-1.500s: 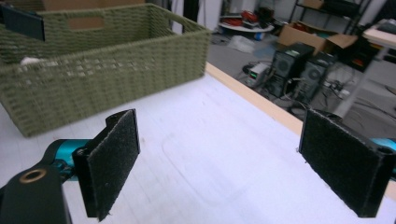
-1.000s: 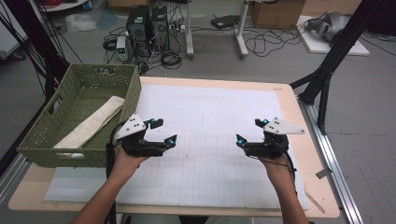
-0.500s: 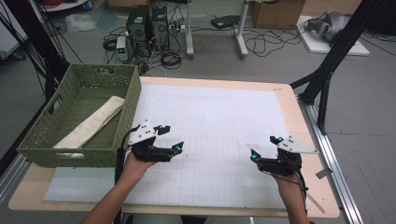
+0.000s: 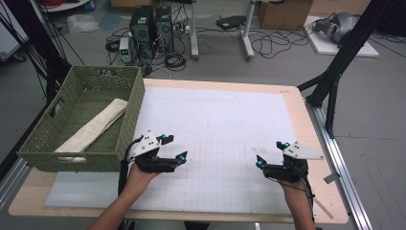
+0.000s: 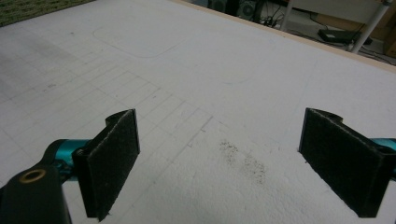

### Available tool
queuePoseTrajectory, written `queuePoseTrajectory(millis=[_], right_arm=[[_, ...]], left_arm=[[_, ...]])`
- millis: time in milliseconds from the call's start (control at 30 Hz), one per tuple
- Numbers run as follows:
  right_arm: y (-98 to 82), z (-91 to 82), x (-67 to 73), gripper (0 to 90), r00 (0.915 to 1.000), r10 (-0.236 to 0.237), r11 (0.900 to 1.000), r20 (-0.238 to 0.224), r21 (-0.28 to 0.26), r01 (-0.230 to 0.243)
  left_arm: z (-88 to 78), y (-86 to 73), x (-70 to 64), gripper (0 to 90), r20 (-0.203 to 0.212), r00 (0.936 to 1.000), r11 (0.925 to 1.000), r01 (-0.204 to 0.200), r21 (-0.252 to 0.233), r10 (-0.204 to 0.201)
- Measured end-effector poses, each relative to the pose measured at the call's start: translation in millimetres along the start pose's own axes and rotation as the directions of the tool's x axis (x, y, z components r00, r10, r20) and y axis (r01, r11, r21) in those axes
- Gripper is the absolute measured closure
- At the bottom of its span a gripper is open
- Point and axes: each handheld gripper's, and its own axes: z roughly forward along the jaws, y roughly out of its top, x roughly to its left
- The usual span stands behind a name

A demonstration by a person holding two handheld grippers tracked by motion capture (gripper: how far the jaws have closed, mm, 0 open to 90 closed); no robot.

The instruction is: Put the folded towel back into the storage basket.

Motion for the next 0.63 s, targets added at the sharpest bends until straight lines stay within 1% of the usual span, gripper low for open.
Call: queuePoseTrajectory(millis=[67,200,333,633], right_arm=[[0.6,1.7,0.6,11.6,1.0,-0.004,1.0,-0.005,-0.004,0.004],[1.1,5.4,2.6,11.7,0.9998,-0.017,1.0,-0.01,0.007,0.017],[1.7,7.3,4.4,11.7,0.9997,-0.019,1.0,-0.016,0.01,0.02],[1.4,6.5,1.5,11.7,0.9998,-0.009,1.0,-0.018,-0.001,0.009]], left_arm=[[-0.6,-0.7,0.4,21.7,-0.004,1.0,1.0,0.0,0.001,0.0],[-1.2,-1.7,1.2,22.3,-0.004,1.0,1.0,0.001,0.004,-0.001],[-1.7,-2.0,1.8,22.3,-0.01,1.0,1.0,0.002,0.004,-0.002],[-1.0,-2.1,3.4,22.3,-0.025,0.9996,0.9999,0.012,0.003,-0.012]])
